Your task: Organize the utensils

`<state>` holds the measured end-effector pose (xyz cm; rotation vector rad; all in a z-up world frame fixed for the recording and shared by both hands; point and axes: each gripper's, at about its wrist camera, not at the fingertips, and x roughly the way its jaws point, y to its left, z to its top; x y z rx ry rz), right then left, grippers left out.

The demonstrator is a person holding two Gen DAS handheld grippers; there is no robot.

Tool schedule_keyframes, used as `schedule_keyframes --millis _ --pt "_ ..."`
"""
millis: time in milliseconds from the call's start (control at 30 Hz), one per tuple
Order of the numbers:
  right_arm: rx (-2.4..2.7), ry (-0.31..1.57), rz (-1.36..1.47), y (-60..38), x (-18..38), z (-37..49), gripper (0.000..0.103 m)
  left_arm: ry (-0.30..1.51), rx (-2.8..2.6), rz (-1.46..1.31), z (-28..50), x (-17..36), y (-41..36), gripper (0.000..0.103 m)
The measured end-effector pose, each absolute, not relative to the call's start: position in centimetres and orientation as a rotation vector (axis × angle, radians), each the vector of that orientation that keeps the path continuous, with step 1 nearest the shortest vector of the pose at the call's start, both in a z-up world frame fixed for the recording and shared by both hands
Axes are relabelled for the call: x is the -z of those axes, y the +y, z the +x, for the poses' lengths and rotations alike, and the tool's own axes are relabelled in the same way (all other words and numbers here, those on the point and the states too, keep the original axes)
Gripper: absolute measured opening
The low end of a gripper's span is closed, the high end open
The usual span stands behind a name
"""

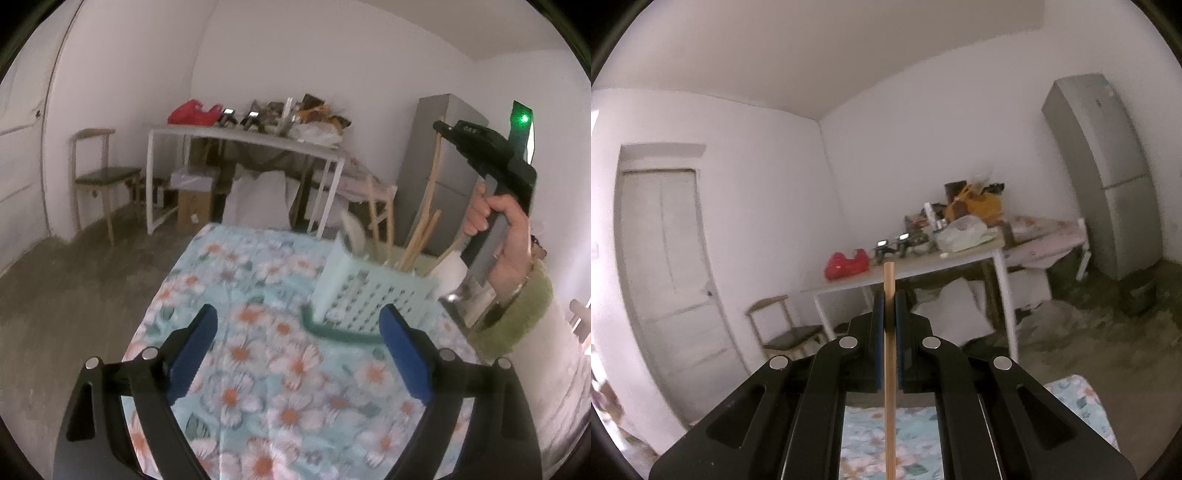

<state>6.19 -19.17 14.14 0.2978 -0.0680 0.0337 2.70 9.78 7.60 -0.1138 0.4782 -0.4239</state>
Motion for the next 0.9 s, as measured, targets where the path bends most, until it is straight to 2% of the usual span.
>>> schedule_keyframes --millis 267,333,400,433,633,900 --pt "0.004 -0.021 0.253 -19.0 -11.2 7.2 0.006 0.498 0.402 -0.132 2.6 -6.5 10.4 0.089" --pt "-0.004 -0.018 0.249 -19.0 -11.2 6.8 0.015 0.494 0.403 -0.131 2.7 -6.5 10.3 0.090" --pt "-0.024 -0.025 0.246 -19.2 -11.5 6.2 0.042 0.491 0.408 -0.131 2.8 -6.7 10.2 0.091" --pt "-0.034 -0.034 0.248 -19.3 -11.7 5.7 0.045 0.489 0.410 -0.129 2.8 -6.9 10.0 0.091" --pt "-0.063 -0.075 0.241 -19.3 -13.2 3.1 0.051 0.467 0.408 -0.120 2.9 -7.6 9.1 0.097" --pt "-0.102 -0.082 0.298 -19.1 -14.3 -4.4 0.064 0.463 0.384 -0.088 2.7 -8.5 7.4 0.097"
